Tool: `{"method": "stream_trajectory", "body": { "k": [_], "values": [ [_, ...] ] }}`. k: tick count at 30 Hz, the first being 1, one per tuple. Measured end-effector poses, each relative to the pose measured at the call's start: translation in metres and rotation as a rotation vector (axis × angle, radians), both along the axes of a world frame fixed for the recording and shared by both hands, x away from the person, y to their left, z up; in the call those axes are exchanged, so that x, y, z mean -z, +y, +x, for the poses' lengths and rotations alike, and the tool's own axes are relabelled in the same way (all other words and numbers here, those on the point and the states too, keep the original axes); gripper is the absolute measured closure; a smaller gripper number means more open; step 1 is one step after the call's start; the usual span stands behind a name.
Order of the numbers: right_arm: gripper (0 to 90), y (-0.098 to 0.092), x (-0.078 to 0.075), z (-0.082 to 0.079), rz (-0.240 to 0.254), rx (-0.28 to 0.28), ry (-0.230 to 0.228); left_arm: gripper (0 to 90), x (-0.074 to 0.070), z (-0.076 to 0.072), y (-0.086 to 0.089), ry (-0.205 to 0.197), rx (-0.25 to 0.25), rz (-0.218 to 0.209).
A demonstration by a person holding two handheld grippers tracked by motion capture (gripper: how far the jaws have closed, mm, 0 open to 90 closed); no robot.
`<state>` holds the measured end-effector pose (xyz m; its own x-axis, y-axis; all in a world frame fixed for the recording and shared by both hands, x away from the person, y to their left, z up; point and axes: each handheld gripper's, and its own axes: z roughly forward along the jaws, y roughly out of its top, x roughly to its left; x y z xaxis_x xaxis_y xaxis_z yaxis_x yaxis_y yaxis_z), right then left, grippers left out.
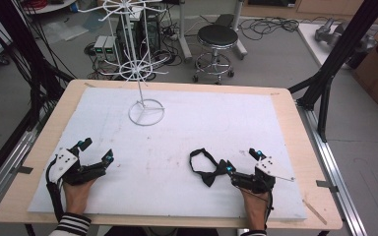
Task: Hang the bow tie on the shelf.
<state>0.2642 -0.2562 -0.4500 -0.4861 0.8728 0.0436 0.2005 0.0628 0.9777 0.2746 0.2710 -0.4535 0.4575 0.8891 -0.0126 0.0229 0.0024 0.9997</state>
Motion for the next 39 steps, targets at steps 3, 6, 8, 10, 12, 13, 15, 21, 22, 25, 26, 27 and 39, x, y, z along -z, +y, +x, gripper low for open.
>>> {"method": "stream_trajectory", "body": {
  "k": [3, 6, 8, 10, 12, 13, 15, 21, 22, 25, 26, 27, 39],
  "values": [
    [5.4, -0.001, 0.0, 0.0, 0.004, -0.004, -0.002, 12.1, 0.0, 0.0, 0.0, 0.006, -0.004, -0.001],
    [5.3, -0.001, 0.0, 0.0, 0.013, -0.001, 0.002, 12.1, 0.0, 0.001, 0.0, 0.008, -0.001, 0.001],
    [5.3, -0.001, 0.0, 0.0, 0.007, 0.004, -0.002, 12.1, 0.0, 0.0, 0.0, 0.007, -0.003, -0.002],
    [5.4, 0.0, 0.0, 0.0, -0.001, 0.004, -0.001, 12.1, 0.0, 0.001, 0.0, 0.006, -0.003, -0.007],
    [5.3, 0.0, 0.0, 0.0, -0.001, 0.007, 0.006, 12.1, 0.0, 0.001, 0.0, 0.006, -0.004, -0.006],
    [5.3, 0.0, 0.0, 0.001, -0.002, 0.007, 0.007, 12.1, 0.0, 0.001, 0.0, 0.006, -0.003, -0.007],
    [5.3, 0.0, 0.0, 0.001, -0.003, 0.008, 0.007, 12.1, 0.0, 0.0, 0.0, 0.004, -0.004, -0.008],
    [5.4, 0.001, 0.0, 0.0, 0.001, 0.021, 0.003, 12.1, 0.0, 0.0, 0.001, 0.006, -0.004, -0.012],
    [5.4, 0.001, 0.0, 0.001, -0.001, 0.022, 0.007, 12.1, 0.0, 0.0, 0.001, 0.006, -0.004, -0.012],
    [5.4, 0.001, -0.001, 0.001, -0.01, 0.019, 0.018, 12.1, 0.0, 0.0, 0.001, 0.003, -0.005, -0.015],
    [5.4, 0.002, -0.001, 0.002, -0.012, 0.022, 0.02, 12.1, 0.0, 0.0, 0.001, 0.003, -0.006, -0.015],
    [5.4, 0.002, -0.001, 0.002, -0.021, 0.016, 0.019, 12.1, 0.0, 0.0, 0.001, 0.002, -0.006, -0.015],
    [5.3, 0.01, -0.006, 0.009, -0.083, -0.021, 0.094, 12.1, 0.0, 0.0, 0.001, 0.002, -0.011, -0.02]
  ]
}}
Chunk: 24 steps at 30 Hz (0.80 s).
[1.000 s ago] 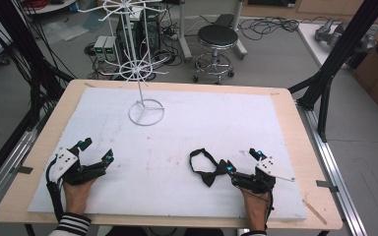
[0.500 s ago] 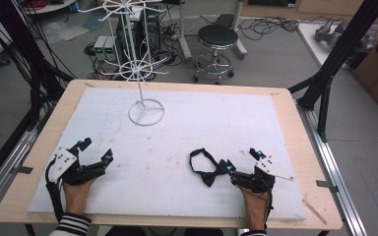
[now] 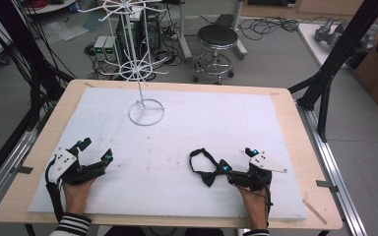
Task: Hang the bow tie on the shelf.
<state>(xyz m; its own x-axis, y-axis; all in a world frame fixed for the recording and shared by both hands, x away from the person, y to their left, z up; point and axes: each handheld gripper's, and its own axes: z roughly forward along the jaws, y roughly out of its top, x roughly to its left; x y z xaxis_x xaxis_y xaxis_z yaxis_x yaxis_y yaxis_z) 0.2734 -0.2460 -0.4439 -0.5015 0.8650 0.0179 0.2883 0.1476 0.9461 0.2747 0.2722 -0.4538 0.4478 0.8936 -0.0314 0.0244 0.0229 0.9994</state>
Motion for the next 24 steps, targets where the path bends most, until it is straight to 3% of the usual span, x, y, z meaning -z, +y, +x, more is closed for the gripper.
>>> {"method": "stream_trajectory", "body": {
  "k": [3, 7, 8, 12, 13, 16, 18, 20, 22, 23, 24],
  "values": [
    [5.3, 0.005, -0.009, -0.001, -0.026, -0.021, -0.011, 12.1, 0.0, 0.0, 0.0, -0.002, 0.0, -0.002],
    [5.3, 0.007, -0.022, 0.001, -0.014, -0.037, -0.011, 12.1, 0.0, 0.0, 0.001, -0.002, 0.0, -0.004],
    [5.4, 0.008, -0.031, 0.003, -0.008, -0.038, 0.011, 12.1, 0.0, 0.0, 0.001, -0.003, 0.0, -0.003],
    [5.4, 0.009, -0.042, 0.008, -0.019, -0.054, 0.04, 12.1, 0.0, 0.0, 0.001, -0.004, 0.001, -0.007],
    [5.5, 0.01, -0.048, 0.012, -0.026, -0.066, 0.069, 12.1, 0.0, -0.001, 0.001, -0.006, 0.001, -0.01],
    [5.5, 0.011, -0.053, 0.016, -0.042, -0.082, 0.093, 12.1, 0.0, -0.001, 0.001, -0.007, 0.002, -0.009],
    [5.6, 0.016, -0.059, 0.021, -0.081, -0.105, 0.149, 12.1, 0.0, -0.001, 0.001, -0.007, 0.001, -0.01],
    [5.8, 0.018, -0.06, 0.023, -0.096, -0.113, 0.166, 12.1, 0.0, -0.001, 0.001, -0.006, -0.001, -0.01],
    [7.6, 0.022, -0.062, 0.027, -0.127, -0.14, 0.212, 12.1, 0.0, -0.001, 0.002, -0.007, 0.0, -0.01],
    [7.6, 0.028, -0.063, 0.03, -0.164, -0.16, 0.247, 12.1, 0.0, -0.001, 0.002, -0.008, 0.0, -0.011],
    [7.6, 0.028, -0.063, 0.03, -0.164, -0.16, 0.247, 12.1, 0.0, -0.001, 0.002, -0.008, 0.0, -0.011]
  ]
}}
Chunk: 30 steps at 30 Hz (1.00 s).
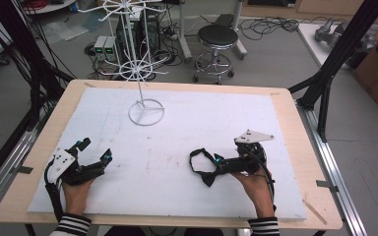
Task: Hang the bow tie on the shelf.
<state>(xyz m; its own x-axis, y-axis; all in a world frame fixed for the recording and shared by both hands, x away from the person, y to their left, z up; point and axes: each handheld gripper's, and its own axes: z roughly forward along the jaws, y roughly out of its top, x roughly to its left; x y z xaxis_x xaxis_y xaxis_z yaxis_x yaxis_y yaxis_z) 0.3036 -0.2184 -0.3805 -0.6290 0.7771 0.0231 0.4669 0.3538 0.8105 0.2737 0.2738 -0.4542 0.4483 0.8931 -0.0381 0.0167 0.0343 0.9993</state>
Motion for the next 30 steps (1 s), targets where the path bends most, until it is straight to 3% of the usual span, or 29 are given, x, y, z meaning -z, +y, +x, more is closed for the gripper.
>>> {"method": "stream_trajectory", "body": {
  "k": [2, 3, 4, 5, 13, 16, 19, 21, 22, 23, 30],
  "values": [
    [7.6, 0.005, -0.002, 0.003, -0.026, -0.012, 0.022, 12.1, 0.0, 0.0, 0.0, -0.002, 0.001, 0.0],
    [7.6, 0.009, -0.003, 0.008, -0.064, -0.01, 0.043, 12.1, 0.0, -0.001, 0.0, -0.005, 0.003, 0.0],
    [7.6, 0.009, -0.003, 0.008, -0.064, -0.01, 0.043, 12.1, 0.0, -0.001, 0.0, -0.005, 0.003, 0.0],
    [7.6, 0.013, -0.005, 0.012, -0.101, -0.024, 0.063, 12.1, 0.0, -0.001, 0.0, -0.006, 0.003, 0.001],
    [7.6, 0.026, -0.01, 0.027, -0.187, -0.039, 0.13, 12.1, 0.0, -0.001, 0.0, -0.005, 0.002, -0.002],
    [7.6, 0.03, -0.008, 0.033, -0.22, -0.065, 0.176, 12.1, 0.0, -0.001, 0.0, -0.011, 0.004, 0.001],
    [8.3, 0.03, -0.006, 0.036, -0.226, -0.051, 0.216, 12.1, 0.0, -0.001, 0.0, -0.012, 0.003, -0.001],
    [20.8, 0.03, -0.005, 0.038, -0.224, -0.073, 0.242, 12.1, 0.0, -0.001, 0.0, -0.01, 0.003, -0.001],
    [21.1, 0.03, -0.004, 0.038, -0.22, -0.083, 0.251, 12.1, 0.0, -0.001, 0.0, -0.011, 0.002, -0.001],
    [22.7, 0.032, -0.003, 0.039, -0.21, -0.084, 0.296, 12.1, 0.0, -0.001, 0.0, -0.011, 0.003, 0.0],
    [24.5, 0.037, 0.003, 0.042, -0.236, -0.112, 0.337, 12.1, 0.0, -0.001, 0.0, -0.012, 0.003, 0.0]
  ]
}}
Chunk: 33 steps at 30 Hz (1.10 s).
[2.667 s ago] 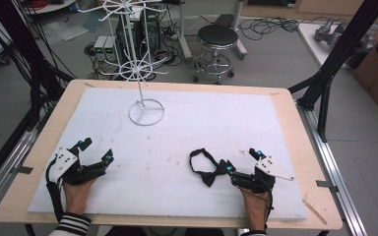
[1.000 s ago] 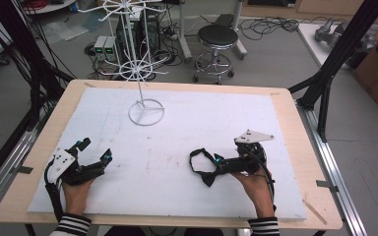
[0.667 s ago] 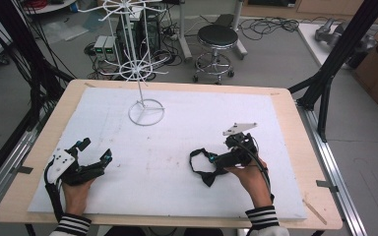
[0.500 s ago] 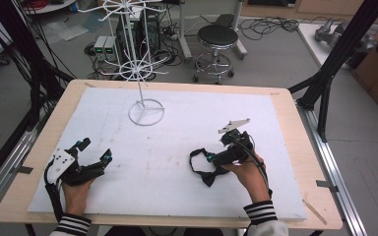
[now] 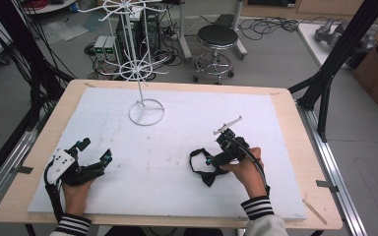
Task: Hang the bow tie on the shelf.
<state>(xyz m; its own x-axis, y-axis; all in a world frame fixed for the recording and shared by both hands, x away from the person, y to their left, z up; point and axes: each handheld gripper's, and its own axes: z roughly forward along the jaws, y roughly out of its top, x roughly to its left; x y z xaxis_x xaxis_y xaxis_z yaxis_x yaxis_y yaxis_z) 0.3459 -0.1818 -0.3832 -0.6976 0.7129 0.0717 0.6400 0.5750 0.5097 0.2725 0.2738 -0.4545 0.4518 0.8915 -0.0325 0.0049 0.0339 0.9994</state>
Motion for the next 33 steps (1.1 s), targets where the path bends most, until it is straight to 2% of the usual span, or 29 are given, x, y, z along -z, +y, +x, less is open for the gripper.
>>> {"method": "stream_trajectory", "body": {
  "k": [3, 4, 5, 9, 13, 17, 21, 24, 29, 30, 33],
  "values": [
    [28.8, 0.004, 0.002, 0.003, -0.012, -0.01, 0.044, 12.1, 0.0, 0.0, 0.0, -0.001, 0.0, 0.0],
    [28.8, 0.004, 0.002, 0.003, -0.012, -0.01, 0.044, 12.1, 0.0, 0.0, 0.0, -0.002, 0.0, 0.0],
    [33.4, 0.007, 0.004, 0.004, -0.025, -0.018, 0.057, 12.1, 0.0, 0.0, 0.0, -0.001, 0.0, 0.001],
    [39.3, 0.01, 0.006, 0.007, -0.06, -0.006, 0.056, 12.1, 0.0, 0.0, 0.0, -0.002, 0.001, 0.001],
    [43.7, 0.011, 0.008, 0.009, -0.072, -0.012, 0.062, 12.1, 0.0, 0.0, 0.0, 0.001, 0.001, 0.0],
    [50.2, 0.014, 0.013, 0.012, -0.101, -0.003, 0.092, 12.1, 0.0, 0.0, 0.0, 0.002, 0.0, -0.001],
    [52.9, 0.015, 0.016, 0.013, -0.11, -0.005, 0.103, 12.1, 0.0, 0.0, 0.0, 0.002, 0.001, 0.0],
    [58.1, 0.015, 0.019, 0.013, -0.12, -0.011, 0.11, 12.1, 0.0, 0.0, 0.0, 0.003, 0.0, -0.002],
    [61.3, 0.015, 0.024, 0.015, -0.124, 0.012, 0.128, 12.2, 0.0, 0.0, 0.0, 0.004, 0.0, -0.002],
    [66.3, 0.016, 0.025, 0.014, -0.13, 0.007, 0.138, 12.1, 0.0, 0.0, 0.0, 0.003, -0.001, -0.002],
    [71.6, 0.018, 0.027, 0.014, -0.145, 0.002, 0.136, 12.2, 0.0, 0.0, 0.0, 0.003, -0.001, -0.003]
  ]
}}
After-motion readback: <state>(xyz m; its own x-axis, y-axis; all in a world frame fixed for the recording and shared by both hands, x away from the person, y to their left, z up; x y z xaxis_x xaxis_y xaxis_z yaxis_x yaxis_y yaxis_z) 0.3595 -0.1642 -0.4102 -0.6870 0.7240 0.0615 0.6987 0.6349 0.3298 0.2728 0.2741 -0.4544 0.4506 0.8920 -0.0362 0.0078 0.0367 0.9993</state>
